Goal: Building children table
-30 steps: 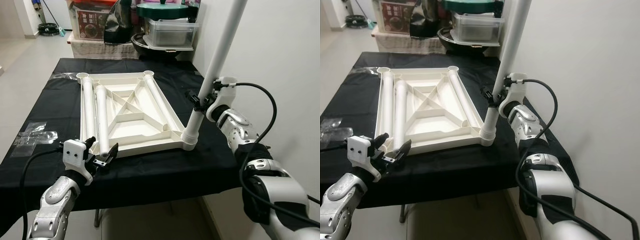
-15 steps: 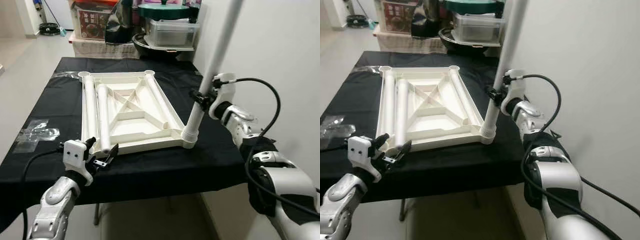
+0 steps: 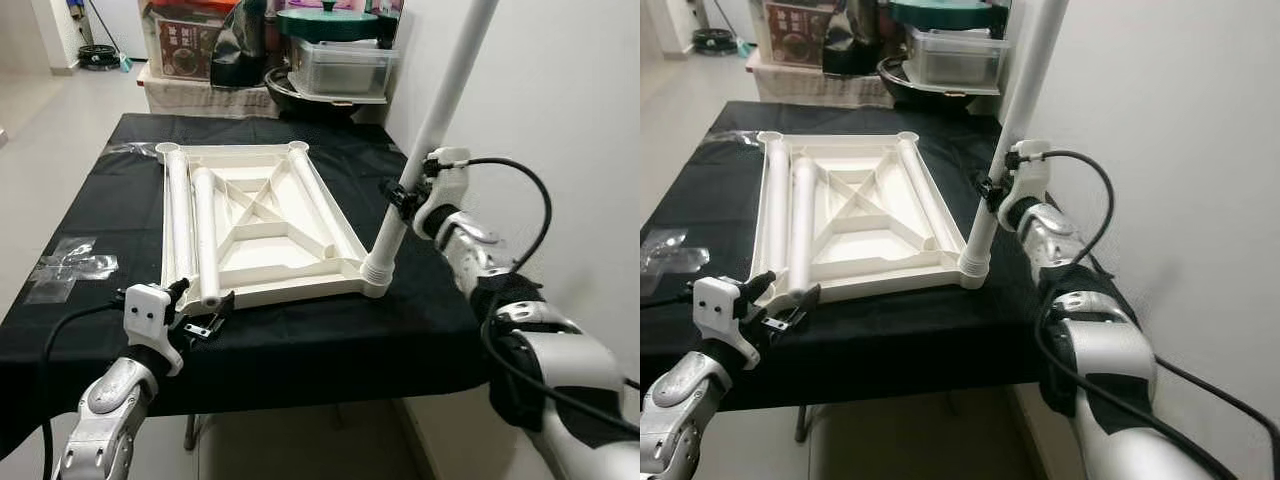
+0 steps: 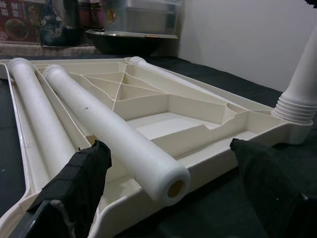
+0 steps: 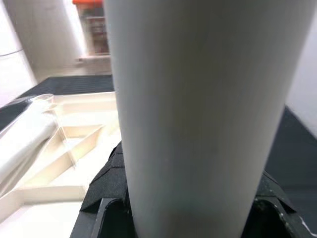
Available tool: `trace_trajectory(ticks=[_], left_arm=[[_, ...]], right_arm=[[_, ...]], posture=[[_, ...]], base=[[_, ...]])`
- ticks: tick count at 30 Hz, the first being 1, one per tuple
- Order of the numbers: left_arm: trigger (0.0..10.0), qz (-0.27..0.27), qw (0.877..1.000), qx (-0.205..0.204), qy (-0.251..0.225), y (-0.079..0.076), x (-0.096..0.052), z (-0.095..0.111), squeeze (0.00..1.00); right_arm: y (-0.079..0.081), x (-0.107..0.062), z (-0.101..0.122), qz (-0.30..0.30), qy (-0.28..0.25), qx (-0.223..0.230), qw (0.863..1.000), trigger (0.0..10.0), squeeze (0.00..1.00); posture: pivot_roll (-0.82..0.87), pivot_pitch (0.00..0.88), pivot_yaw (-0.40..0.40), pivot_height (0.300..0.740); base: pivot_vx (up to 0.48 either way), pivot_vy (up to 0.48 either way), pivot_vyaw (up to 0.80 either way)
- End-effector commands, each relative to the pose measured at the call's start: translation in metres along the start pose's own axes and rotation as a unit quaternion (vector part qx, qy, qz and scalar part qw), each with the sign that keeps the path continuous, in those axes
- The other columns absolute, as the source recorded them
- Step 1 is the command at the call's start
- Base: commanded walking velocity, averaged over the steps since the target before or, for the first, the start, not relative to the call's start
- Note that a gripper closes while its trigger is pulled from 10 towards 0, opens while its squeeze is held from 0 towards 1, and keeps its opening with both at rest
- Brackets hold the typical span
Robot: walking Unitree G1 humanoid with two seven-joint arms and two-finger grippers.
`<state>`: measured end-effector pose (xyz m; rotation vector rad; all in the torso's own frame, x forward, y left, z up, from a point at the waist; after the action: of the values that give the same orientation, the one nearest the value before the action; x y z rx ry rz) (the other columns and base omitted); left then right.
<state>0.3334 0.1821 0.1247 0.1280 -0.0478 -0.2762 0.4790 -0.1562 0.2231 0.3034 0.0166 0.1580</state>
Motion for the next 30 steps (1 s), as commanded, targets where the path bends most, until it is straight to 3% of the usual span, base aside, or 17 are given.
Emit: trace_trajectory(ticks=[1, 5, 7, 10, 13, 16, 23, 30], left_arm=[[10.0, -0.007, 1.0, -0.005, 0.003, -0.007, 0.003, -0.003, 0.0], [10.0, -0.008, 1.0, -0.006, 0.003, -0.008, 0.005, -0.003, 0.0], [10.0, -0.007, 1.0, -0.006, 0.002, -0.008, 0.006, -0.002, 0.0], [10.0, -0.006, 1.0, -0.006, 0.002, -0.008, 0.005, -0.002, 0.0], [10.0, -0.003, 1.0, -0.006, 0.004, -0.007, 0.004, -0.004, 0.0], [10.0, -0.001, 1.0, -0.006, 0.004, -0.007, 0.004, -0.004, 0.0], [10.0, 0.006, 1.0, -0.011, 0.007, -0.01, 0.003, -0.007, 0.0], [10.0, 0.009, 1.0, -0.014, 0.01, -0.011, 0.002, -0.01, 0.0]], right_arm=[[-0.013, -0.009, -0.064, -0.086, 0.09, 0.045, 0.991, 0.0, 0.0], [-0.008, -0.014, -0.088, -0.153, 0.1, 0.075, 0.98, 0.0, 0.0], [0.012, -0.016, -0.104, -0.182, 0.107, 0.09, 0.973, 0.0, 0.0], [0.02, -0.015, -0.107, -0.185, 0.109, 0.092, 0.972, 0.0, 0.0], [0.039, -0.013, -0.109, -0.18, 0.115, 0.086, 0.973, 0.0, 0.0], [0.045, -0.012, -0.108, -0.176, 0.117, 0.079, 0.974, 0.0, 0.0], [0.077, -0.007, -0.108, -0.121, 0.133, 0.039, 0.983, 0.0, 0.0], [0.087, -0.004, -0.103, -0.082, 0.136, 0.006, 0.987, 0.0, 0.0]], posture=[[0.07, 0.0, -0.129, 0.74], [0.07, 0.0, -0.131, 0.74], [0.09, 0.0, -0.141, 0.74], [0.09, 0.0, -0.142, 0.74], [0.1, 0.0, -0.15, 0.74], [0.1, 0.0, -0.159, 0.74], [0.11, 0.0, -0.18, 0.74], [0.11, 0.0, -0.19, 0.74]], base=[[0.0, 0.0, 0.0], [0.0, 0.0, 0.0], [0.0, 0.0, 0.0], [0.0, 0.0, 0.0], [0.0, 0.0, 0.0], [0.0, 0.0, 0.0], [0.0, 0.0, 0.0], [0.0, 0.0, 0.0]])
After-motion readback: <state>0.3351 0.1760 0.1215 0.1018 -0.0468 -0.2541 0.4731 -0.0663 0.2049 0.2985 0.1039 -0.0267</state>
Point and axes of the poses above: a point about 5 cm out from each wrist's last joint towards the gripper, its own x axis pointing out of the wrist towards the gripper, its own z axis along the axis of the wrist's last joint, y = z × x, the point moved 6 cm from there along x, pointing out of the wrist towards the gripper, and after that the axes turned 8 degrees about x, right-handed, at the moved point
